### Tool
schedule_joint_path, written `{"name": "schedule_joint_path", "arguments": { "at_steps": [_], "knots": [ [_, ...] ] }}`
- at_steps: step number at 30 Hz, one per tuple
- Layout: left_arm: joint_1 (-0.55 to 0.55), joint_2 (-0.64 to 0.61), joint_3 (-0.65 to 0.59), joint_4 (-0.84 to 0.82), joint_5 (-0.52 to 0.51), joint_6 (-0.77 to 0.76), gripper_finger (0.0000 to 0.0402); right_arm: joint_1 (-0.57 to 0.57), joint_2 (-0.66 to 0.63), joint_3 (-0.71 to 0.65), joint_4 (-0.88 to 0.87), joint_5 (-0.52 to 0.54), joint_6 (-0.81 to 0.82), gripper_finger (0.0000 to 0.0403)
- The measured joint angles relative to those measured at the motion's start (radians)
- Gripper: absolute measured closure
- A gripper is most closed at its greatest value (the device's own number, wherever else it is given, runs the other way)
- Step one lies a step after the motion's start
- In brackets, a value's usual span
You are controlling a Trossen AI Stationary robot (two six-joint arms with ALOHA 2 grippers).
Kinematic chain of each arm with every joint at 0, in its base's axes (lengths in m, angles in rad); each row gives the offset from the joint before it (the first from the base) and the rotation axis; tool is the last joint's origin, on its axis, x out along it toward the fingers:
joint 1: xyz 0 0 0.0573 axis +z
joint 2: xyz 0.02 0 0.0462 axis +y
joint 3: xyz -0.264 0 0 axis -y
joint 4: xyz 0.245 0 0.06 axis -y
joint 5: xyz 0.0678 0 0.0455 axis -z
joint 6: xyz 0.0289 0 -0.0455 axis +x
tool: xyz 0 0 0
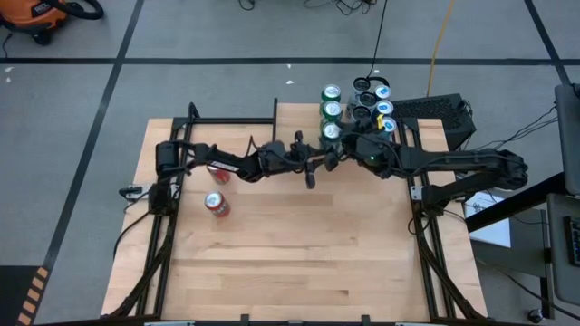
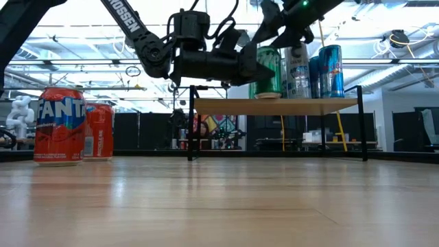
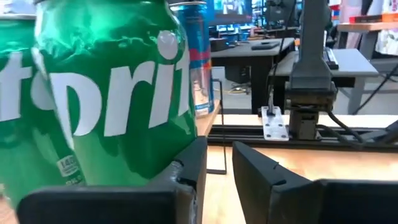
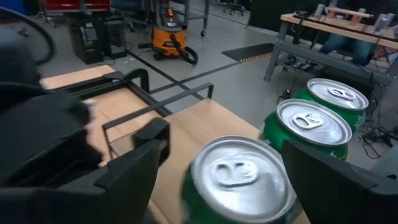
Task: Place canned beverage on shelf
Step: Put the green soda can on the shelf aligned with the other green soda can, then adjust the white blue soda can on the shelf
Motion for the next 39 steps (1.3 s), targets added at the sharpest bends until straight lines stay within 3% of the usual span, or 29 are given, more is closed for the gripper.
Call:
{"name": "schedule_joint_path", "arguments": {
  "at_steps": [11,14,17,29,34,39],
  "knots": [
    [0.025,0.0,0.0,-0.003,-0.016,-0.007,0.0347,0.053,-0.095,0.0,-0.014,0.002,-0.035,0.0079],
    [0.025,0.0,0.0,-0.003,-0.033,-0.006,0.0348,0.053,-0.127,0.0,-0.027,0.045,-0.058,0.0079],
    [0.029,0.0,0.0,-0.003,-0.061,-0.007,0.0348,0.046,-0.162,0.007,-0.094,0.112,-0.054,0.0079],
    [0.04,-0.003,0.0,0.006,-0.116,-0.007,0.0348,0.039,-0.187,0.232,-0.435,0.104,-0.024,0.0082],
    [0.005,-0.02,-0.003,-0.023,-0.119,-0.006,0.0348,0.011,-0.179,0.347,-0.585,0.097,-0.012,0.0119],
    [-0.044,-0.059,-0.019,-0.061,-0.201,-0.005,0.0348,-0.085,-0.154,0.436,-0.733,-0.057,0.047,0.0184]
  ]
}}
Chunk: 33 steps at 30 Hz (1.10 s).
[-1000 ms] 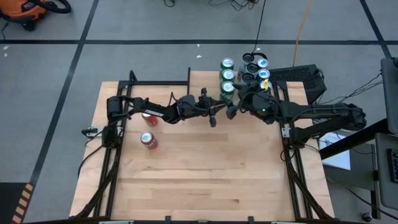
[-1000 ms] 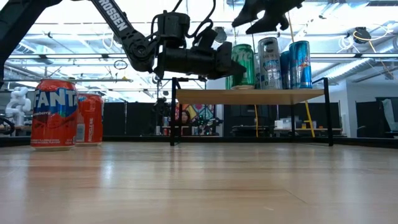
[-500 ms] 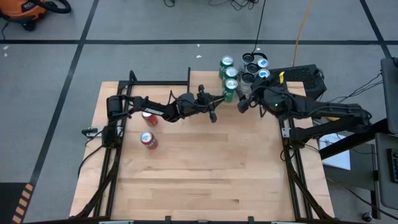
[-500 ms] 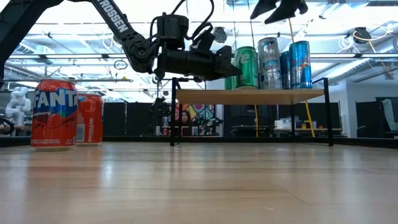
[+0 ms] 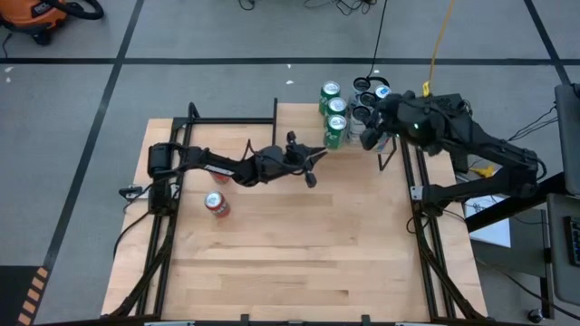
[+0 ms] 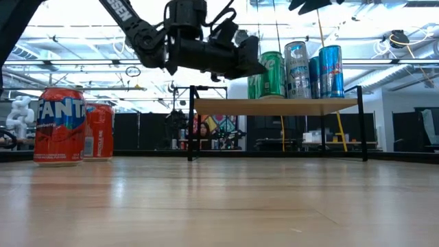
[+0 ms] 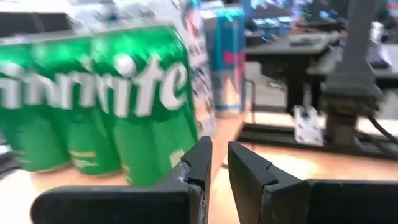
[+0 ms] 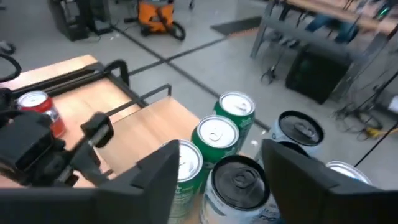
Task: Place canned beverage on shelf
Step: Adjust the white blue soda can on the shelf
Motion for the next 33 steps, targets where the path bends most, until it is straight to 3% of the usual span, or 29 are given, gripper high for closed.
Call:
{"name": "schedule_joint_path", "arguments": {
  "at_steps": [6,10,13,15,21,29,33],
  "knots": [
    [-0.05,-0.082,-0.071,0.022,-0.165,-0.001,0.0348,-0.118,0.097,0.124,-0.095,-0.129,-0.005,0.0282],
    [-0.073,-0.118,-0.116,0.035,-0.196,-0.001,0.0348,-0.185,0.21,0.259,-0.227,-0.281,-0.023,0.0347],
    [-0.084,-0.132,-0.133,0.039,-0.197,-0.001,0.0348,-0.213,0.3,0.373,-0.337,-0.336,-0.049,0.0389],
    [-0.091,-0.134,-0.141,0.035,-0.197,-0.001,0.0348,-0.227,0.346,0.449,-0.415,-0.319,-0.059,0.0398],
    [-0.109,-0.134,-0.166,0.019,-0.232,-0.001,0.0348,-0.315,0.4,0.573,-0.613,-0.121,-0.032,0.0402],
    [-0.126,-0.133,-0.17,0.002,-0.258,-0.001,0.0348,-0.464,0.4,0.55,-0.644,-0.253,-0.05,0.0403],
    [-0.136,-0.133,-0.17,-0.012,-0.266,-0.001,0.0348,-0.509,0.4,0.521,-0.647,-0.258,-0.057,0.0403]
  ]
}}
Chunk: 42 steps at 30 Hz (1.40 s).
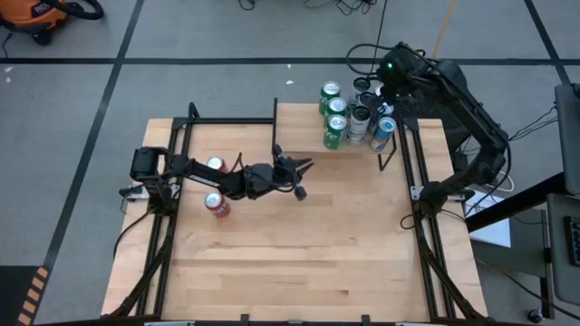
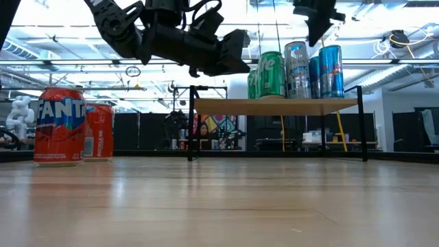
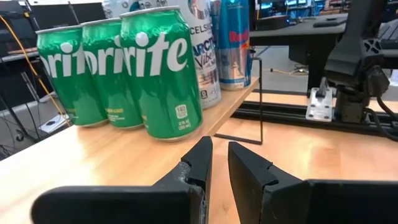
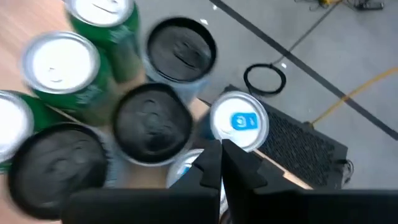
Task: Place canned beverage on shelf
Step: Adjust the white blue soda can on the shelf, then put the top red soda can on the shelf
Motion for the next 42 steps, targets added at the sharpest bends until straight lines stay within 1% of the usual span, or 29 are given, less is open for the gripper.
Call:
{"name": "schedule_joint_path", "arguments": {
  "at_steps": [3,8,12,13,17,19,22,31,36,39,42],
  "knots": [
    [-0.003,0.0,0.0,-0.007,0.0,0.0,0.0348,-0.02,0.0,-0.025,-0.007,0.0,0.0,0.0403],
    [-0.004,0.0,0.0,-0.011,-0.001,0.0,0.0348,-0.021,0.0,-0.076,0.001,-0.006,0.003,0.0403],
    [-0.004,0.0,0.0,-0.011,-0.001,0.0,0.0348,-0.021,0.0,-0.111,0.038,-0.078,-0.001,0.0403],
    [-0.004,0.0,0.0,-0.011,-0.001,0.0,0.0348,-0.021,0.0,-0.115,0.047,-0.081,-0.002,0.0403],
    [-0.004,0.0,0.0,-0.011,-0.001,0.001,0.0348,-0.021,0.0,-0.117,0.081,-0.08,-0.011,0.0403],
    [-0.004,0.0,0.0,-0.014,-0.001,0.001,0.0348,-0.021,0.0,-0.117,0.099,-0.1,-0.012,0.0403],
    [-0.004,0.0,0.0,-0.018,-0.001,0.001,0.0348,-0.021,0.0,-0.117,0.1,-0.128,-0.012,0.0403],
    [-0.004,0.001,0.0,-0.018,-0.001,0.001,0.0348,-0.021,0.0,-0.117,0.1,-0.134,-0.016,0.0403],
    [-0.004,0.001,0.001,-0.018,-0.001,0.001,0.0348,-0.021,0.0,-0.117,0.103,-0.205,-0.024,0.0403],
    [-0.004,0.001,0.001,-0.018,-0.001,0.001,0.0348,-0.021,0.0,-0.117,0.097,-0.193,-0.019,0.0403],
    [-0.008,0.001,0.001,-0.03,-0.011,0.002,0.0348,-0.021,-0.002,-0.117,0.075,-0.113,-0.017,0.0403]
  ]
}}
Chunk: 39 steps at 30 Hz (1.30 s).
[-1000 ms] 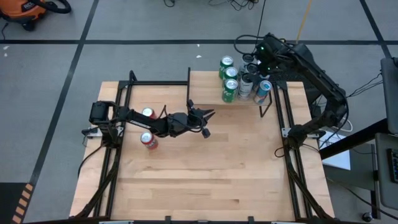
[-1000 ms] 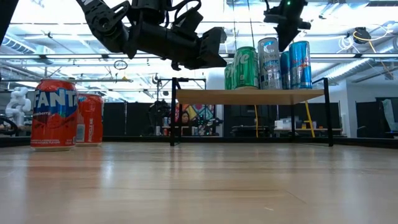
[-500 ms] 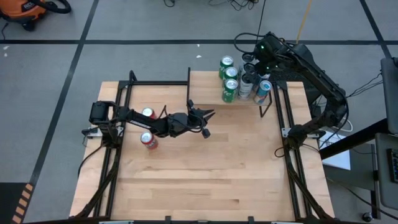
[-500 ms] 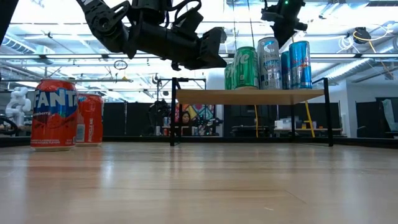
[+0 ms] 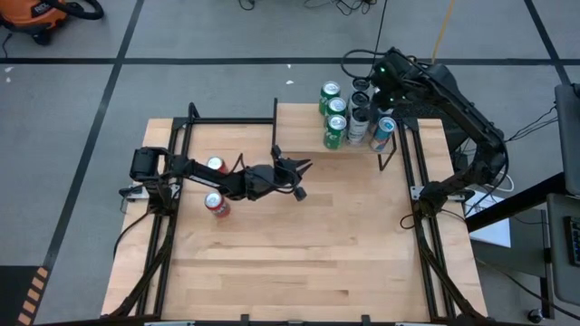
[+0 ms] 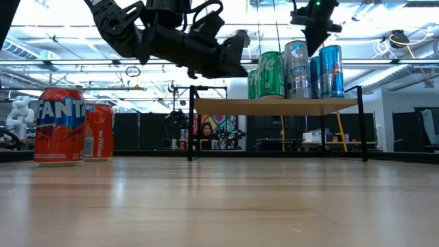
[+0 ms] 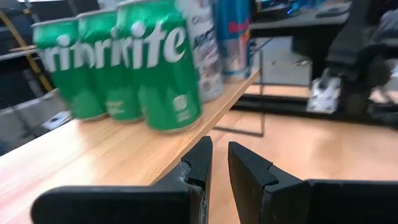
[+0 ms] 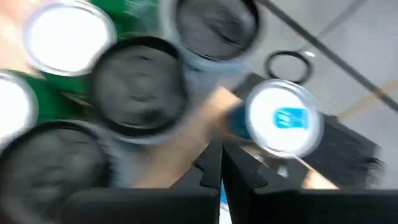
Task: Place canned beverage on shelf
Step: Put the top red soda can on the shelf
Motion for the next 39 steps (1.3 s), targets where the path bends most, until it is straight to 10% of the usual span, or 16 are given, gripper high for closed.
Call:
{"name": "schedule_joint_path", "arguments": {
  "at_steps": [13,20,25,39],
  "knots": [
    [-0.09,-0.157,-0.034,-0.441,-0.257,-0.113,0.0348,0.041,-0.118,0.0,-0.008,0.115,0.001,0.0403],
    [-0.294,-0.461,-0.273,-0.552,-0.581,-0.24,0.0348,0.155,-0.318,-0.055,0.022,0.148,0.055,0.0403],
    [-0.403,-0.629,-0.296,-0.644,-0.604,-0.241,0.0344,0.261,-0.447,-0.215,0.171,0.099,0.106,0.0403],
    [-0.399,-0.98,-0.267,-1.22,-0.643,-0.551,0.0145,0.694,-0.566,-0.68,0.58,0.162,0.163,0.0403]
  ]
}}
